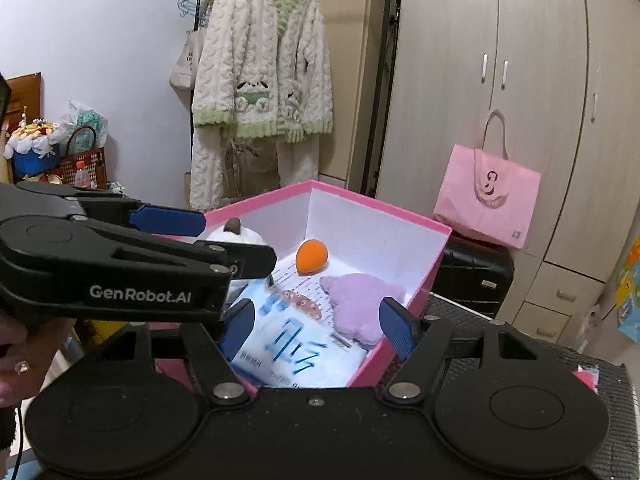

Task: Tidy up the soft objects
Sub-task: 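Lower the wet-wipe pack into the box and open the left gripper, then withdraw both tools toward the white wipe pack and pink strawberry plush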

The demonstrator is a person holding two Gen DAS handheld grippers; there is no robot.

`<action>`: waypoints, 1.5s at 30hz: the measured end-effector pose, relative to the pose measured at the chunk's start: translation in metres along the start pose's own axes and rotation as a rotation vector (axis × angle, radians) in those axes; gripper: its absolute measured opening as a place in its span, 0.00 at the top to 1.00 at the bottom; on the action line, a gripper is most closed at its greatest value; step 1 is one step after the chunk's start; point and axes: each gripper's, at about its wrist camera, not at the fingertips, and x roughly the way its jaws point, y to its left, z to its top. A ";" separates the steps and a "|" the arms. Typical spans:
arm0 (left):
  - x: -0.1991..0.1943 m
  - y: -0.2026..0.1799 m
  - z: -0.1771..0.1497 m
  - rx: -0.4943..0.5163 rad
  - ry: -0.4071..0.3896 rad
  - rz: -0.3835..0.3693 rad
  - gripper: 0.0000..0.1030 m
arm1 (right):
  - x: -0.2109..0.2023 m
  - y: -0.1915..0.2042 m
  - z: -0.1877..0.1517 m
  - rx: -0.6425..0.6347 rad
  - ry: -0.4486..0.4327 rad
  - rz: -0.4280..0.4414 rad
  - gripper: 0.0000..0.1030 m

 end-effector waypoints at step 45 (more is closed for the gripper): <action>-0.063 -0.108 -0.013 0.235 0.081 -0.244 0.25 | -0.147 -0.089 -0.073 0.072 0.063 -0.060 0.23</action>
